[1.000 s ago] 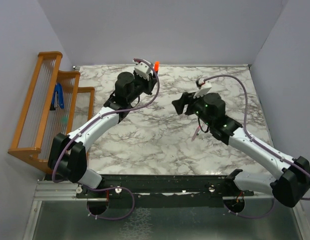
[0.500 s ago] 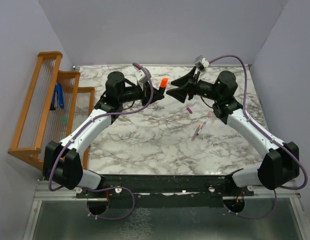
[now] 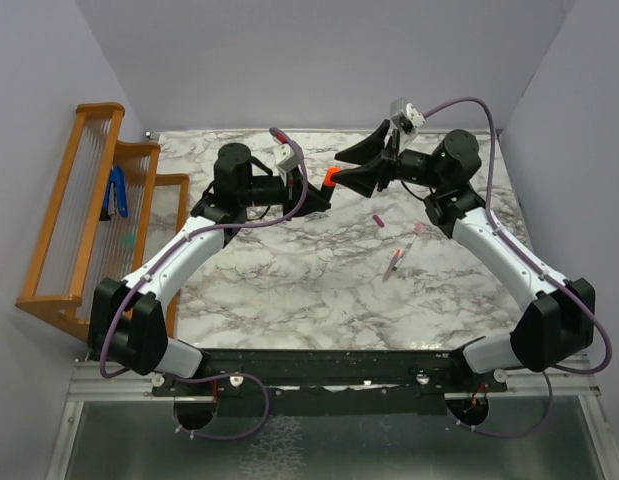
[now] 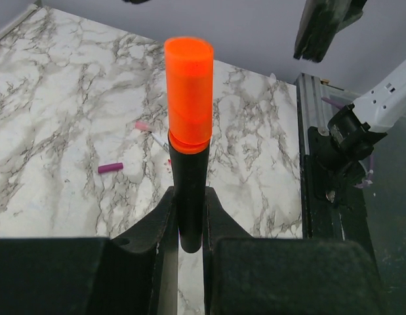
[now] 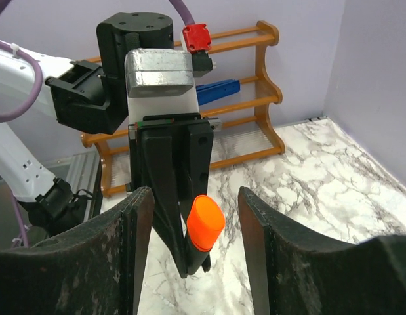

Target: Insert the pens into the pen caps

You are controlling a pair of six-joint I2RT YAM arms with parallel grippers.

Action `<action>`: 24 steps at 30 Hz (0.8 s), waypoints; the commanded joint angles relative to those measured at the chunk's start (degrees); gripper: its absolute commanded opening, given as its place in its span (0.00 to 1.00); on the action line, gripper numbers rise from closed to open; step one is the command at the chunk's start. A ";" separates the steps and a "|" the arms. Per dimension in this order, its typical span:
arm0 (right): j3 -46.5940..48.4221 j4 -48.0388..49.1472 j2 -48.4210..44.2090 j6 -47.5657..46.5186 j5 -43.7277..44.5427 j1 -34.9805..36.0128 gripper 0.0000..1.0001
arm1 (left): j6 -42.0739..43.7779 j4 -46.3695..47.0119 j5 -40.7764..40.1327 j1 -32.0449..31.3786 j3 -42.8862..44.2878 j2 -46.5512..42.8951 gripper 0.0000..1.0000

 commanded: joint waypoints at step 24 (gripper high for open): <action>3.37 0.89 5.00 2.41 -6.30 -0.17 0.28 | -0.86 2.73 1.22 -1.30 1.63 1.70 0.00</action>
